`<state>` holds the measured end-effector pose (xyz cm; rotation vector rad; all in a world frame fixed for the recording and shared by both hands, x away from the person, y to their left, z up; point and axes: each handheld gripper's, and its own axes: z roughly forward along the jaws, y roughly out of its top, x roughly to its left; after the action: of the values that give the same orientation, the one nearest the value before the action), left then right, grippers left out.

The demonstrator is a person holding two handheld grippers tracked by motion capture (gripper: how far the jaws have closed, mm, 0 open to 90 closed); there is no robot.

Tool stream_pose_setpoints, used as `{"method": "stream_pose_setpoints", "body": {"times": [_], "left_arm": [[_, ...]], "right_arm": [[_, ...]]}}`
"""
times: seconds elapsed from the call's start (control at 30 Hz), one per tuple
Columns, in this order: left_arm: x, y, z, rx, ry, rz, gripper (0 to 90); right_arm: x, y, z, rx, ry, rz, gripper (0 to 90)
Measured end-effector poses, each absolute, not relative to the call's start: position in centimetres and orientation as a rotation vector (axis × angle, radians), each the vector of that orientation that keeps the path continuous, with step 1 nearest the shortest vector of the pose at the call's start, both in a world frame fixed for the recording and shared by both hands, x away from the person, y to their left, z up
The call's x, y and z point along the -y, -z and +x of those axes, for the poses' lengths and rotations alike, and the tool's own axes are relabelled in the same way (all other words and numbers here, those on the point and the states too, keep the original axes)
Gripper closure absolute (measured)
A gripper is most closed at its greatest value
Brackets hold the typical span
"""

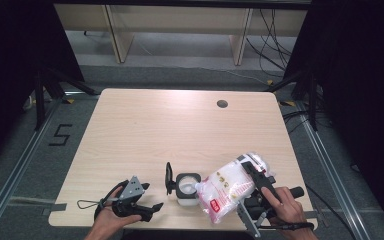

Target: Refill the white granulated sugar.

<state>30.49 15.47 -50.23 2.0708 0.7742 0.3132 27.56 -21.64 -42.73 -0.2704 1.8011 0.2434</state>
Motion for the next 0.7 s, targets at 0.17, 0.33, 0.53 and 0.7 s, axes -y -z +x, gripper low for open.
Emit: {"method": "stream_pose_setpoints", "body": {"times": [0.17,0.33,0.53,0.7], "left_arm": [[-15.5,50.2,30.5,-0.774,-0.311,2.071,18.9],[-15.5,50.2,30.5,-0.786,-0.303,2.066,18.9],[-15.4,50.2,30.5,-0.784,-0.302,2.067,18.9],[-15.4,50.2,30.5,-0.784,-0.300,2.068,18.9]], "right_arm": [[21.8,43.6,27.7,-1.836,-0.298,-0.233,46.2],[22.1,43.9,28.2,-1.880,-0.346,-0.225,46.4],[22.9,44.5,28.6,-1.961,-0.511,-0.092,46.6],[23.3,44.7,29.2,-1.977,-0.540,-0.114,46.8]]}}
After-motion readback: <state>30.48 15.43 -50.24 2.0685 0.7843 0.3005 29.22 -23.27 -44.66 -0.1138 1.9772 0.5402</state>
